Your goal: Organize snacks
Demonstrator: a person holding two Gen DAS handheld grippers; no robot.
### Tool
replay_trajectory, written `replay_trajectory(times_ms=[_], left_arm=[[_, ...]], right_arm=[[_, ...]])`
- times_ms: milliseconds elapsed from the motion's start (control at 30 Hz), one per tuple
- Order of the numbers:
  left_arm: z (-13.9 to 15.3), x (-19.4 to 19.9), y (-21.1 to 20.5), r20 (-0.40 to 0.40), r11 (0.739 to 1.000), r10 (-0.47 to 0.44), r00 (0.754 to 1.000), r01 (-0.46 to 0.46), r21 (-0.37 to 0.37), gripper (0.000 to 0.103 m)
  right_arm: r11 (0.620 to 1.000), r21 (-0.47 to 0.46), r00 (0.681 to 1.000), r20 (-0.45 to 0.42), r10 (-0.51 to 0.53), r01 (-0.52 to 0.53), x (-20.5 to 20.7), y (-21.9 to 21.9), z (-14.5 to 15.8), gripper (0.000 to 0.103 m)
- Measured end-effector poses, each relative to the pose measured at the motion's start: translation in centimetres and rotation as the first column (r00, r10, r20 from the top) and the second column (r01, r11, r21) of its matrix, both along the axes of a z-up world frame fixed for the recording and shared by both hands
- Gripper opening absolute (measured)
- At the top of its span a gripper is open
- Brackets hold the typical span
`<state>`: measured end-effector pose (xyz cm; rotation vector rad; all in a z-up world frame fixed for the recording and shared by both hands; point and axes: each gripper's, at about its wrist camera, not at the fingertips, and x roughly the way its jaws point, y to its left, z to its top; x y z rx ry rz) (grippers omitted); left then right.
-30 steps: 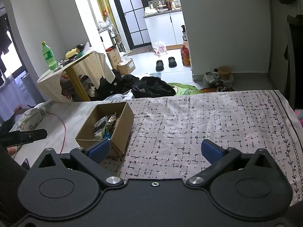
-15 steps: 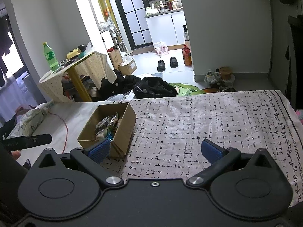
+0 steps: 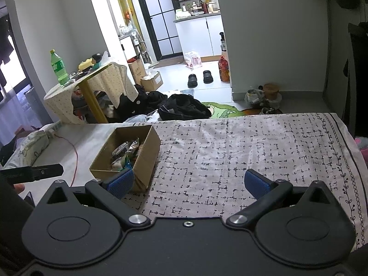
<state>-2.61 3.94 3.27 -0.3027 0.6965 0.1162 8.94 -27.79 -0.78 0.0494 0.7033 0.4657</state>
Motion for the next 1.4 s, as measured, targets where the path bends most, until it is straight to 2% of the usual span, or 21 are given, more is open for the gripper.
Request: replay_trajectory(times_ms=[1400], left_arm=[[-0.15, 0.04, -0.42, -0.02, 1.0, -0.013, 1.0, 0.013, -0.001, 0.103]], right_arm=[[1.0, 0.006, 1.0, -0.006, -0.009, 0.009, -0.32, 0.37, -0.39, 0.103]])
